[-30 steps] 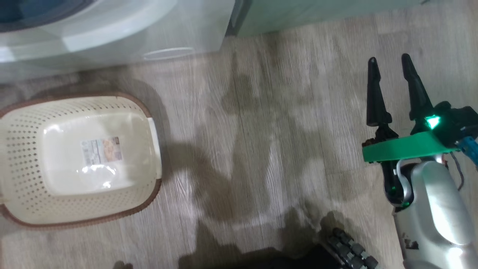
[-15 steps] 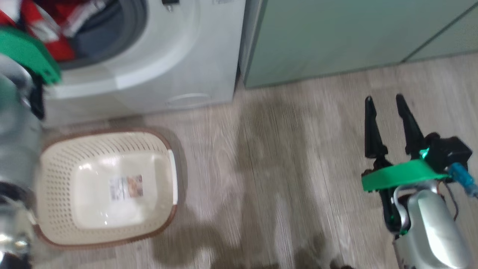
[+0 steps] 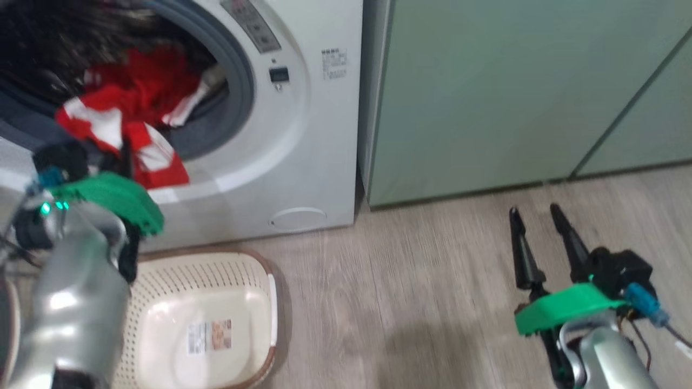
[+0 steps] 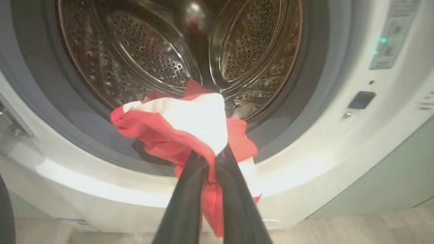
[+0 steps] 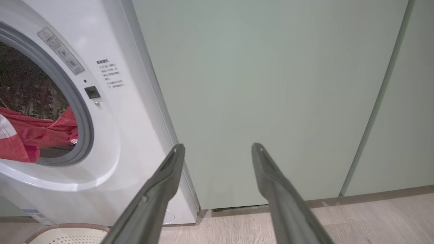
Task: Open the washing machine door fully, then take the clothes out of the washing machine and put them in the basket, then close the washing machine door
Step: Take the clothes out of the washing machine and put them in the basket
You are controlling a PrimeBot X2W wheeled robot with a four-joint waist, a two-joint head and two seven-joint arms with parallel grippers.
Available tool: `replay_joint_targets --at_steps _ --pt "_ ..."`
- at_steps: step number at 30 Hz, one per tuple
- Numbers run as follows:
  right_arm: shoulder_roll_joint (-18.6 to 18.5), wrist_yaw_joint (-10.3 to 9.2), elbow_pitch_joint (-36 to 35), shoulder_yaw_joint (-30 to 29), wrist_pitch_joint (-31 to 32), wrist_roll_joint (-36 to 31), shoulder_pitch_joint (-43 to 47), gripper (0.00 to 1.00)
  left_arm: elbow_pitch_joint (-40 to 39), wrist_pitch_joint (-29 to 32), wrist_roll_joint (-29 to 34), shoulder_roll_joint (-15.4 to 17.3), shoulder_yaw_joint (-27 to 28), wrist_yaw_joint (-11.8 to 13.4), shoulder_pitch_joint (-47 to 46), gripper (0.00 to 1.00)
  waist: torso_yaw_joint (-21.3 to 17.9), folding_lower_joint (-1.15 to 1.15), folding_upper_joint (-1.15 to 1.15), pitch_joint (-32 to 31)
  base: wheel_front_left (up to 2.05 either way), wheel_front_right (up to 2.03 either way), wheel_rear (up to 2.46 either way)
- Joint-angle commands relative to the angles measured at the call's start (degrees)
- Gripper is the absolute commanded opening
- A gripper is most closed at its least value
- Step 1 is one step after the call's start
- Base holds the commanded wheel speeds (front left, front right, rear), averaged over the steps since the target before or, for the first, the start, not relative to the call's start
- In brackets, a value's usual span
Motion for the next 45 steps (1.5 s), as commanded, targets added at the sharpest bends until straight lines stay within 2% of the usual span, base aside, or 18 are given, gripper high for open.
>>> replay_joint_targets --at_steps 1,5,10,16,20,25,29,37,45 --pt "-0.6 0.41 -1.2 1.6 -0.4 0.6 1.0 1.00 -5.6 -0.8 -1.8 2.3 -0.5 -0.3 2.6 0.00 0.9 0.00 -0.01 -3.6 0.00 0.00 0.00" --pt "-0.7 0.41 -1.0 2.0 -0.4 0.9 2.2 1.00 -11.5 0.3 -4.5 3.1 -2.8 -0.3 8.5 0.00 1.4 0.00 -0.01 -5.1 0.00 0.00 0.00" --pt "-0.7 0.41 -1.2 1.7 -0.4 1.4 3.6 1.00 -26.3 7.8 -8.7 5.2 -5.0 -0.4 21.5 0.00 2.5 0.00 -0.01 -6.5 0.00 0.00 0.00" --pt "-0.8 0.41 -1.6 1.8 -0.4 1.8 3.6 1.00 -40.8 16.2 -9.6 6.1 -6.0 1.9 33.6 0.00 3.5 0.00 -0.01 -6.0 0.00 0.00 0.00" --pt "-0.8 0.41 -1.7 2.1 -0.4 1.8 3.0 1.00 -44.2 20.5 -8.7 6.3 -8.2 3.0 38.5 0.00 3.7 0.00 -0.01 -5.1 0.00 0.00 0.00" --pt "-0.9 0.41 -1.8 2.9 -0.4 1.9 1.6 1.00 -39.2 23.0 -6.6 6.6 -10.8 4.1 39.4 0.00 3.1 0.00 -0.01 -3.3 0.00 0.00 0.00" --pt "-1.2 0.41 -2.0 2.9 -0.4 1.8 0.5 1.00 -31.2 22.9 -6.7 6.0 -11.5 3.5 36.6 0.00 2.2 0.00 -0.01 -1.3 0.00 0.00 0.00" --pt "-1.5 0.41 -2.6 2.8 -0.4 1.2 -2.0 1.00 -12.5 20.2 -7.0 4.6 -12.4 1.9 25.3 0.00 0.2 0.00 -0.01 3.7 0.00 0.00 0.00" --pt "-1.4 0.41 -4.2 2.4 -0.4 0.1 -5.3 1.00 1.5 16.9 -8.2 3.6 -11.6 1.4 12.5 0.00 -1.8 0.00 -0.01 11.6 0.00 0.00 0.00"
